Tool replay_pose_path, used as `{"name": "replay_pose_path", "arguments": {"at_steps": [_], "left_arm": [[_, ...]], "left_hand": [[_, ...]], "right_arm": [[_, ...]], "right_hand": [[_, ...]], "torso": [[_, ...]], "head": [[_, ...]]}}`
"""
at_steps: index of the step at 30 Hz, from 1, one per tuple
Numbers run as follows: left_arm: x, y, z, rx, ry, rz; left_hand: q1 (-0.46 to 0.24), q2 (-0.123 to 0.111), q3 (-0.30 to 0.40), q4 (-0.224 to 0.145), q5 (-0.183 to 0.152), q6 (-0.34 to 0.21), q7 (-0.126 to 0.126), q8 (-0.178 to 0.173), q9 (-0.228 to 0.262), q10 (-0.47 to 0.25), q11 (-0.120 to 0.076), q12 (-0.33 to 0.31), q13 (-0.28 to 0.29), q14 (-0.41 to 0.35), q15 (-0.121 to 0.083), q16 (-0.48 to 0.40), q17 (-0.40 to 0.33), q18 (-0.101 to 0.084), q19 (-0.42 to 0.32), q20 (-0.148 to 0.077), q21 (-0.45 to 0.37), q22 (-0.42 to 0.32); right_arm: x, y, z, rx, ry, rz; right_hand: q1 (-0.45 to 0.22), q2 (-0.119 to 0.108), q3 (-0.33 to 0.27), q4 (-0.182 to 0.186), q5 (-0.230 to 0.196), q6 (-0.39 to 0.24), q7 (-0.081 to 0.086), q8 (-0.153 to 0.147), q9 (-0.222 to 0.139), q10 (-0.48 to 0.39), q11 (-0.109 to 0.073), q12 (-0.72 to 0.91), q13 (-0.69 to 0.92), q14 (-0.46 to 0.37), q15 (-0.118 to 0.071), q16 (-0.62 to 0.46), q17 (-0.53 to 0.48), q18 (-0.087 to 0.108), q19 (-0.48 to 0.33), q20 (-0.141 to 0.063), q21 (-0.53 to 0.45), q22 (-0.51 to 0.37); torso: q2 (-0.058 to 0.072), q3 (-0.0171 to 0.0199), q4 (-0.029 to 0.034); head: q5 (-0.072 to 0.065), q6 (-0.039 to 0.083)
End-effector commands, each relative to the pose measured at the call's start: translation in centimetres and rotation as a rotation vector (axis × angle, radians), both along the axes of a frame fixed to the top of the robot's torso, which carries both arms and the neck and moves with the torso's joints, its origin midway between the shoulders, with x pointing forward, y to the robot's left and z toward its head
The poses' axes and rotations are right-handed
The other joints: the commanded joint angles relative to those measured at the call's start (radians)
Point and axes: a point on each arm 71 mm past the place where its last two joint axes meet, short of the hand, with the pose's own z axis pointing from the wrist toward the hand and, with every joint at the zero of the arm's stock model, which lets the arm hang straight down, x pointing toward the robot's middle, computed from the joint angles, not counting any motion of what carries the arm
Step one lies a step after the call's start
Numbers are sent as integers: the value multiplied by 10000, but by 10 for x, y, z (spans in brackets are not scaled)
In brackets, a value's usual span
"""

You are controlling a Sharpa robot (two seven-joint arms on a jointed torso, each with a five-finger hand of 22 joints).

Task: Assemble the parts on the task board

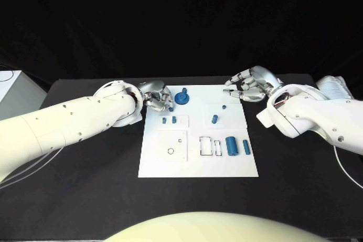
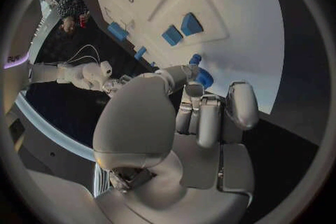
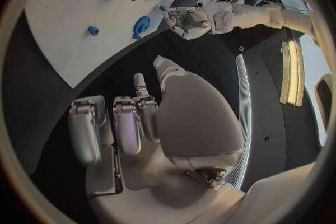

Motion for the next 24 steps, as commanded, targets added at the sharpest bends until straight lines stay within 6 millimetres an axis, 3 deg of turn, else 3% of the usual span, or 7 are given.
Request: {"name": "replay_pose_path", "arguments": {"at_steps": [1,20,24], "left_arm": [[0,-1,1,-190,-127,-19],[-2,4,7,-1184,-744,187],[-1,14,10,-2093,-526,693]], "left_hand": [[-10,15,110,3,-10,-132,59,-44,5,-120,-15,-84,-90,348,-38,38,708,-150,53,14,51,20],[9,-78,348,-104,22,-399,121,-261,-25,-257,35,-221,-308,351,-1,33,723,-148,45,31,65,26],[-62,-129,440,-97,24,-506,176,-367,-37,-694,96,-499,-869,245,44,-21,475,-89,-169,57,-49,-224]], "right_arm": [[0,1,0,-31,-4,106],[1,-1,0,-62,-28,19],[3,-4,0,-182,-178,43]], "right_hand": [[-100,1,66,-9,12,-5,-22,36,-8,326,26,-11,1923,894,38,-56,2039,-70,919,-15,-37,2439],[-100,-2,74,-12,10,-8,-22,36,-11,317,26,-22,1913,893,38,-58,2034,-68,916,-16,-46,2434],[25,-77,160,-101,-46,19,-32,65,-22,-123,15,-514,1494,813,32,-210,1745,17,765,-20,-380,2213]], "torso": [[0,1,-3],[3,-5,-14],[4,4,-15]], "head": [[4,3],[-26,70],[-38,97]]}}
